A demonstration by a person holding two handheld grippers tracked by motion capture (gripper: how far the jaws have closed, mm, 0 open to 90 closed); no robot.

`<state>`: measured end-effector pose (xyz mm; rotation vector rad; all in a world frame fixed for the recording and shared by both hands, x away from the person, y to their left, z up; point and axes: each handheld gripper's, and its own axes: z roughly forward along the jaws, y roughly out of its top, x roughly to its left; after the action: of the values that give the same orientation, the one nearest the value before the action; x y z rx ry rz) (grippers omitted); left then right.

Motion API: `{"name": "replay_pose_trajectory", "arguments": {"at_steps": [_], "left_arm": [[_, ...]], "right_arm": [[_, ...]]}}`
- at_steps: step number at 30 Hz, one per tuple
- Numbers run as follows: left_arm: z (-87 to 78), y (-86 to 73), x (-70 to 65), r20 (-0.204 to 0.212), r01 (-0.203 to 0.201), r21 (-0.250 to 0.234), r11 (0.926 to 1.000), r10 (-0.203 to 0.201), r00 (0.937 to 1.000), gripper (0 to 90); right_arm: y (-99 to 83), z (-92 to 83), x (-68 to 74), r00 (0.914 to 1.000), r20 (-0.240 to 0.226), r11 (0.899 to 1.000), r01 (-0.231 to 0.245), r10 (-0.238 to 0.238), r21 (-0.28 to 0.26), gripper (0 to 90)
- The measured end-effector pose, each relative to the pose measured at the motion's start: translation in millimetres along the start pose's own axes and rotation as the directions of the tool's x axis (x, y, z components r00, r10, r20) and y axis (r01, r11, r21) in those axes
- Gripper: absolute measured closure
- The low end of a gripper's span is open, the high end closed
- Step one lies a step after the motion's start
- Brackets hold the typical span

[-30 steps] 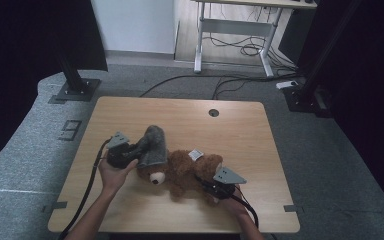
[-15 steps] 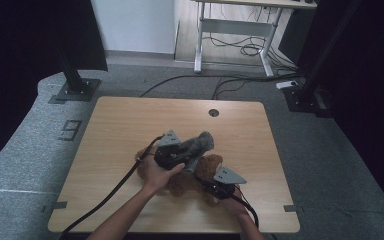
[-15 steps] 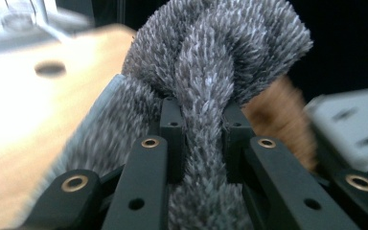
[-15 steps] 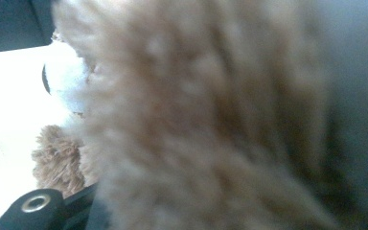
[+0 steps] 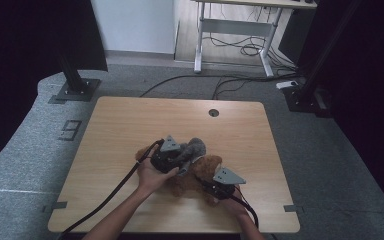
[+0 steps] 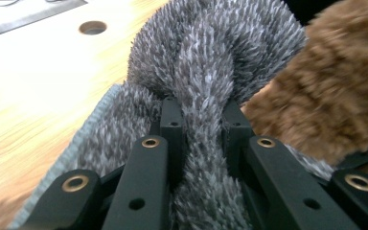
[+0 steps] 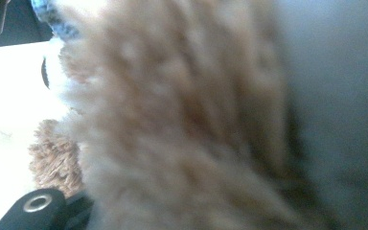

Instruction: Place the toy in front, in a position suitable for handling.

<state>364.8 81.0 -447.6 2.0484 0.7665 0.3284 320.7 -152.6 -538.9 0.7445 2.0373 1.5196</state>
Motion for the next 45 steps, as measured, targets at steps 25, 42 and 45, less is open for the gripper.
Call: {"name": "replay_pose_trajectory", "arguments": {"at_steps": [25,42,45], "left_arm": [[19.8,19.1,-36.8,0.107,-0.017,-0.026,0.9995,0.019,0.9941,76.4],[-39.0,-35.0,46.8,-0.072,0.134,-0.061,0.9891,-0.138,0.9878,76.5],[-50.4,-46.9,59.6,-0.051,0.183,-0.082,0.9796,-0.188,0.9808,76.4]], "right_arm": [[-0.7,0.3,-1.1,0.9999,-0.001,1.000,-0.010,0.010,-0.009,59.1],[-1.9,-0.3,-1.4,0.9999,-0.005,1.000,-0.013,0.013,-0.007,59.5],[-1.9,0.3,-1.6,0.9998,-0.009,1.000,-0.018,0.018,-0.011,59.4]]}}
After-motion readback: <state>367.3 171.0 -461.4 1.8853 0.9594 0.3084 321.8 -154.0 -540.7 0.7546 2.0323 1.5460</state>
